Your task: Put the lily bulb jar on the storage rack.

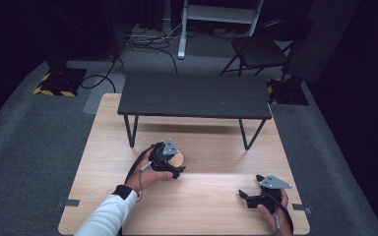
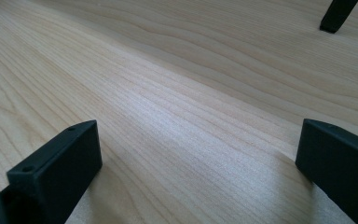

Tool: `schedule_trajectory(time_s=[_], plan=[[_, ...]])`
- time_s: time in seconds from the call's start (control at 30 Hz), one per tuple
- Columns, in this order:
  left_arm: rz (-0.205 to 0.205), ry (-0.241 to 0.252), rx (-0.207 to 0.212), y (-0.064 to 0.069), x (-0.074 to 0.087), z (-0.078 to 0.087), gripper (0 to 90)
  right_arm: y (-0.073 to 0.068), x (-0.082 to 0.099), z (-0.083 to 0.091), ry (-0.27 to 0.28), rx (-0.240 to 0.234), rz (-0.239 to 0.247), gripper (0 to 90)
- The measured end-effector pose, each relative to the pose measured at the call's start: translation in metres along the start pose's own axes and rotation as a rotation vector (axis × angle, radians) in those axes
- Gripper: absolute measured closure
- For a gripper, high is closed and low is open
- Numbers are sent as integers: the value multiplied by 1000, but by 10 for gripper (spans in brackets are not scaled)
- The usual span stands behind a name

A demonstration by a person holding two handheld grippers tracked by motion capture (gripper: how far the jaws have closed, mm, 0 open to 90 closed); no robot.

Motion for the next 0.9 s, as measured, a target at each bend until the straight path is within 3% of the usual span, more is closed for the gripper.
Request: schedule_trajectory(time_s=[0.03, 0.13, 0.3, 0.4, 0.47, 0.5, 0.63, 0.67, 0.8, 0.9], plan=[[-2, 3, 23, -1, 1, 0, 177, 0, 0, 0, 0, 0, 0, 0], [-18, 10, 17, 2, 0, 0, 252, 0, 0, 0, 0, 0, 0, 0], [-31, 1, 8, 3, -2, 3, 257, 0, 0, 0, 0, 0, 1, 0], [9, 27, 7, 1, -8, 16, 257, 0, 0, 0, 0, 0, 0, 0], [13, 28, 9, 1, -14, 22, 257, 0, 0, 0, 0, 0, 1, 0], [17, 38, 19, 0, -24, 33, 257, 0, 0, 0, 0, 0, 0, 0], [6, 59, 22, -1, -45, 48, 257, 0, 0, 0, 0, 0, 0, 0], [4, 70, 30, -2, -60, 57, 257, 0, 0, 0, 0, 0, 0, 0], [-18, 80, 22, -6, -93, 71, 257, 0, 0, 0, 0, 0, 0, 0], [-34, 90, 38, -9, -115, 77, 258, 0, 0, 0, 0, 0, 0, 0]])
Point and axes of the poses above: each handheld gripper's, and its own axes: z roughly backward along the jaws, x roughly out of its underside, y roughly to its right, the point moved 10 cm from there along -z, roughly forward along the jaws, and after that the axes turned 6 degrees about y, right-handed, at the moved point
